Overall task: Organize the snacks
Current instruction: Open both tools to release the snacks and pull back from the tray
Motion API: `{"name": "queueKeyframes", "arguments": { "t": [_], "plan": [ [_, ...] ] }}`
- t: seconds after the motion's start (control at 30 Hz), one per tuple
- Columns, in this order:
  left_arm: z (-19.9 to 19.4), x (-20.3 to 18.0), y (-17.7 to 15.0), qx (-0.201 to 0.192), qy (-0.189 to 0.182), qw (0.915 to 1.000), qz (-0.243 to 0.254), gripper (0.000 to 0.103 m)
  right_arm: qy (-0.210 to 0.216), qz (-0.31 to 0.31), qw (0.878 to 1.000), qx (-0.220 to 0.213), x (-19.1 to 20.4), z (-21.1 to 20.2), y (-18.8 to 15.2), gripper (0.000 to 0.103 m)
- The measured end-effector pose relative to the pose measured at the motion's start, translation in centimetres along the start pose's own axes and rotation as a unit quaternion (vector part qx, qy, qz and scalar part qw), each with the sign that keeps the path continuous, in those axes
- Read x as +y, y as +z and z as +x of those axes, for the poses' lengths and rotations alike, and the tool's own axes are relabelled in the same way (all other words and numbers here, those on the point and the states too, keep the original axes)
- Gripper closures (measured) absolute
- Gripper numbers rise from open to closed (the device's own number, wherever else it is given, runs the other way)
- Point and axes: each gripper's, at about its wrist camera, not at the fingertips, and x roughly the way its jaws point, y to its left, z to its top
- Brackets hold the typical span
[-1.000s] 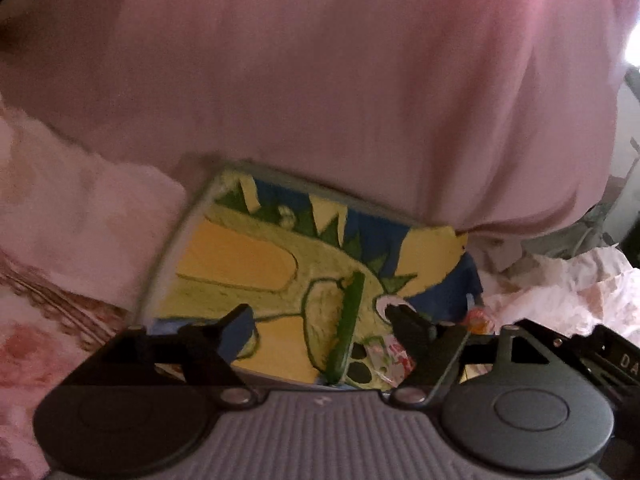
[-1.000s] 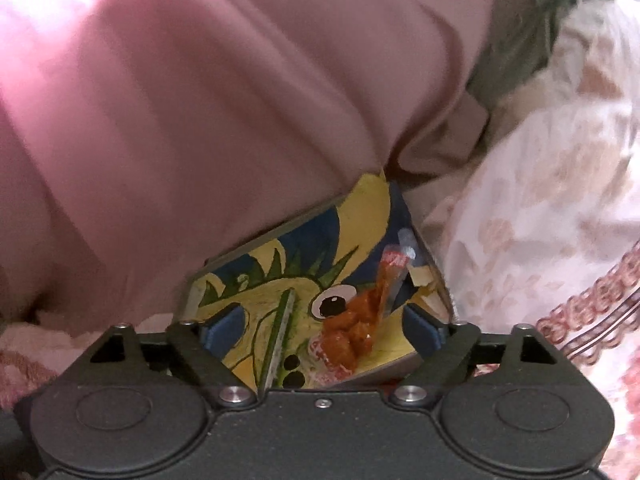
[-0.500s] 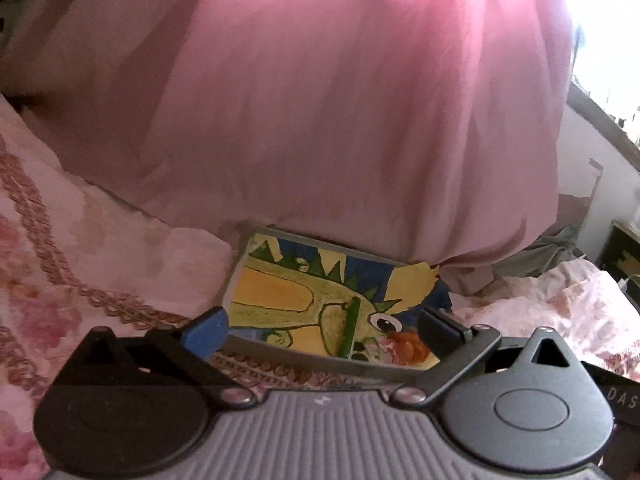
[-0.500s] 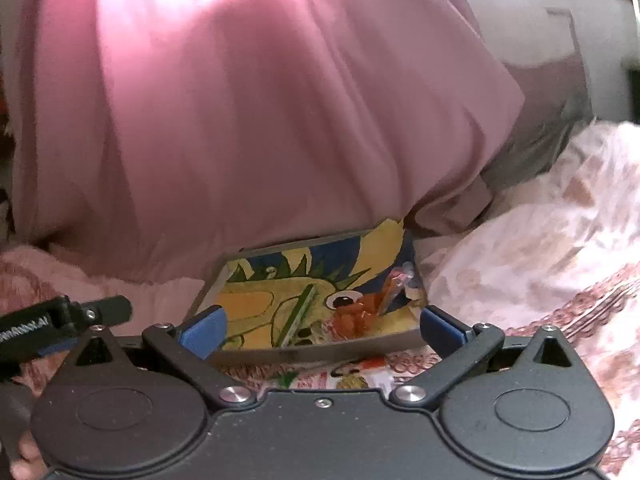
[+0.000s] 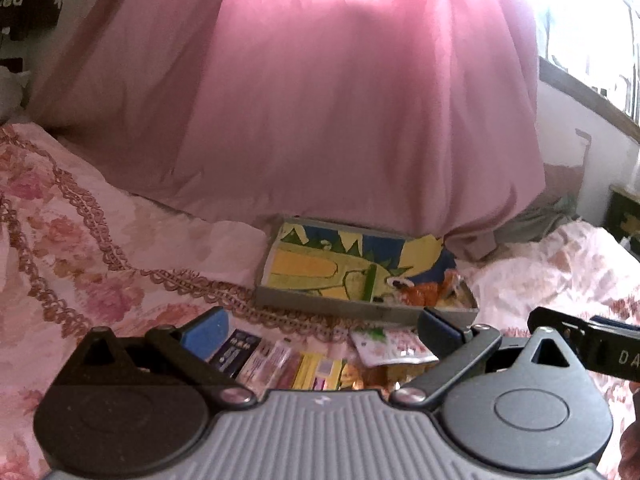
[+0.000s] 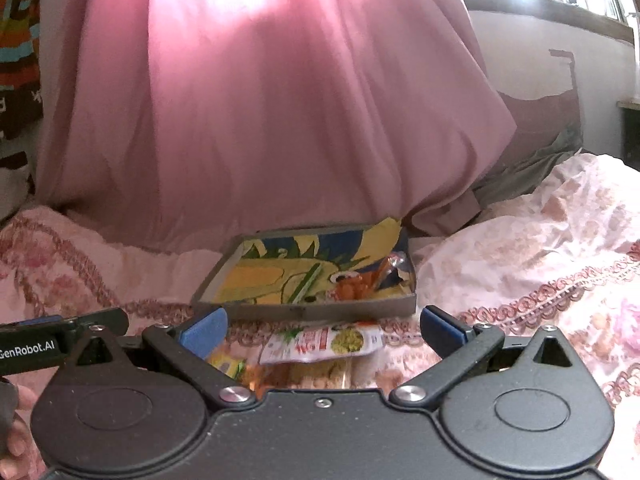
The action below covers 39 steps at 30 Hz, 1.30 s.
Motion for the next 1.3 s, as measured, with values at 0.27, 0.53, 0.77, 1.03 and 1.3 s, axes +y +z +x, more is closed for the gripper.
{"name": "queueKeyframes", "arguments": {
  "t": [0.27,0.53,0.77,1.03,1.3],
  "plan": [
    [-2.1,0.3,-3.0,0.005,0.008,0.9997,0.02,0.0,-0.017,-0.021,1.0,0.012,0.4,-2.5,-3.1,0.001],
    [-2.6,1.4,-6.6,0.026,0.026,0.9986,0.038,0.0,-0.017,-0.01,0.999,0.044,0.5,-2.6,-5.2,0.001],
    [-2.2,1.8,-8.1,0.057,0.035,0.9971,0.036,0.0,-0.018,-0.038,0.995,0.085,1.5,-1.7,-6.8,0.001],
    [-1.7,1.7,-8.2,0.068,0.034,0.996,0.047,0.0,-0.017,-0.065,0.993,0.101,2.6,-0.9,-7.6,0.001],
    [-1.1,2.1,-8.0,0.08,0.041,0.9953,0.035,0.0,-0.02,-0.06,0.992,0.112,2.5,-0.1,-7.7,0.001]
  ]
}}
